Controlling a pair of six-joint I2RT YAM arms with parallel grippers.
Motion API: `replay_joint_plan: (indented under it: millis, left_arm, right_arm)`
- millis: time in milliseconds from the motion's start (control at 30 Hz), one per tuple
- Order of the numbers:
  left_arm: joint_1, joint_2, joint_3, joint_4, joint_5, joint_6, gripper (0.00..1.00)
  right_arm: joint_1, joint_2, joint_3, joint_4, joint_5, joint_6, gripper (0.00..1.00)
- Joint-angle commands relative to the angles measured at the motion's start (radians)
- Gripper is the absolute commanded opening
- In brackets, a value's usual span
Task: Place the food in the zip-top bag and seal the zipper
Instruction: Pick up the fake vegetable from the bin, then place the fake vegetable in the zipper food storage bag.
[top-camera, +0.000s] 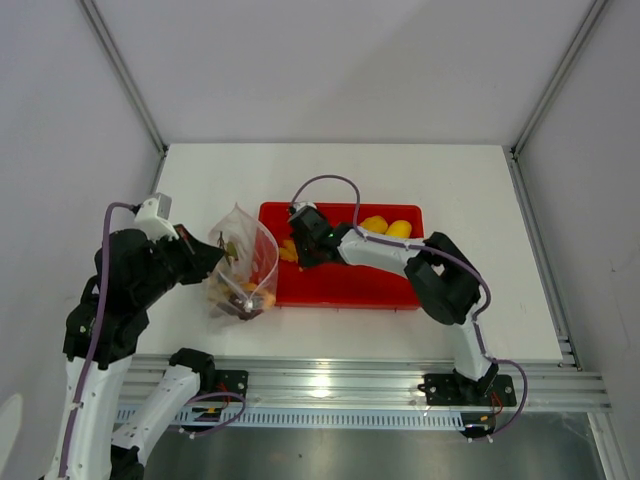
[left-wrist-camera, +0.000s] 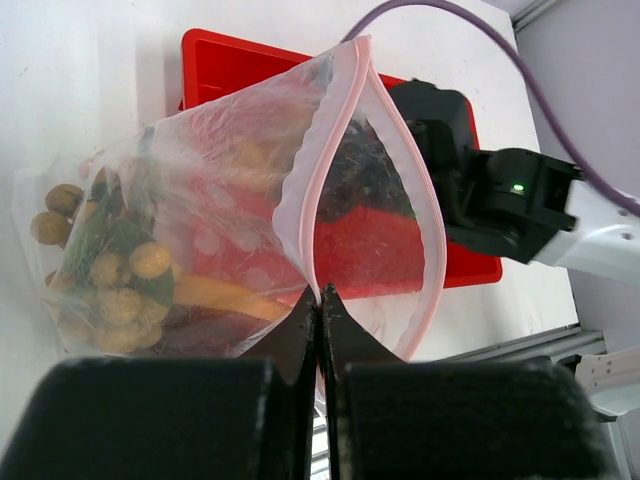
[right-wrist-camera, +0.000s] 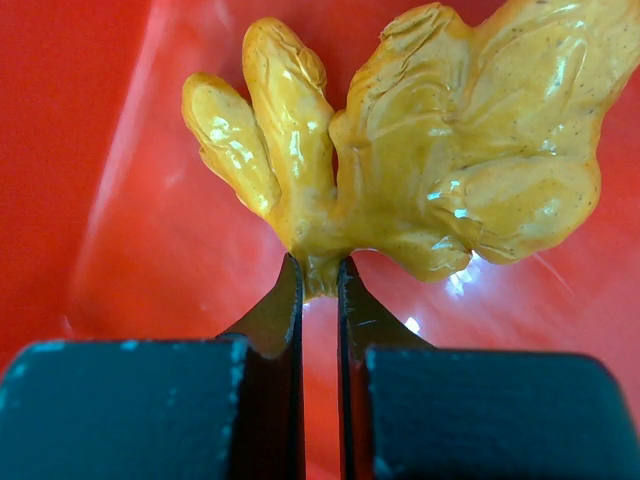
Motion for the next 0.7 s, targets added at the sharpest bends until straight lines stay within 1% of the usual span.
replay_joint_plan:
  millis: [0, 133, 167, 233, 300, 333, 400, 433, 467, 500, 533, 567, 633, 667]
  left_arm:
    - [0.009, 0.018, -0.002, 0.056, 0.028, -0.001, 0.01]
    - [0.009, 0.024, -0.015, 0.065, 0.039, 0.014, 0.01]
    - [0.009, 0.027, -0.02, 0.065, 0.048, 0.019, 0.01]
    - [0.007, 0.032, -0.026, 0.07, 0.054, 0.03, 0.0]
    - [0.009, 0.035, -0.034, 0.079, 0.068, 0.04, 0.01]
    - [0.009, 0.043, -0.034, 0.087, 0.074, 0.044, 0.01]
    - [0.009, 0.052, -0.034, 0.096, 0.09, 0.054, 0.01]
    - [0.009, 0.063, -0.037, 0.105, 0.109, 0.059, 0.01]
    - [0.009, 0.069, -0.041, 0.108, 0.119, 0.062, 0.01]
    - [0.009, 0.073, -0.046, 0.113, 0.129, 0.068, 0.0]
    - [0.009, 0.08, -0.051, 0.119, 0.146, 0.07, 0.01]
    - [0.009, 0.086, -0.064, 0.131, 0.152, 0.073, 0.01]
    - [0.009, 0.092, -0.072, 0.14, 0.16, 0.077, 0.01]
    - [0.009, 0.102, -0.074, 0.14, 0.162, 0.079, 0.01]
  right_arm:
    - [-0.016, -0.174, -0.034, -0.069, 0.105, -0.014, 0.0]
    - [-0.01, -0.312, -0.049, -0.164, 0.149, -0.053, 0.0]
    - [-0.001, -0.37, -0.046, -0.204, 0.168, -0.067, 0.0]
    - [0.037, -0.425, -0.017, -0.251, 0.238, -0.097, 0.0]
    - [0.064, -0.488, 0.026, -0.345, 0.274, -0.127, 0.0]
    - [0.079, -0.504, 0.084, -0.377, 0.292, -0.136, 0.0]
    - [0.145, -0.533, 0.139, -0.457, 0.321, -0.179, 0.0]
    - [0.172, -0.537, 0.197, -0.48, 0.358, -0.192, 0.0]
    - [0.224, -0.537, 0.225, -0.52, 0.364, -0.204, 0.0]
    - [0.246, -0.537, 0.254, -0.543, 0.364, -0.222, 0.0]
    - [0.264, -0.522, 0.282, -0.561, 0.364, -0.226, 0.0]
    - [0.296, -0.511, 0.337, -0.602, 0.383, -0.23, 0.0]
    - [0.329, -0.46, 0.395, -0.652, 0.418, -0.242, 0.0]
    - [0.343, -0.441, 0.452, -0.7, 0.448, -0.244, 0.0]
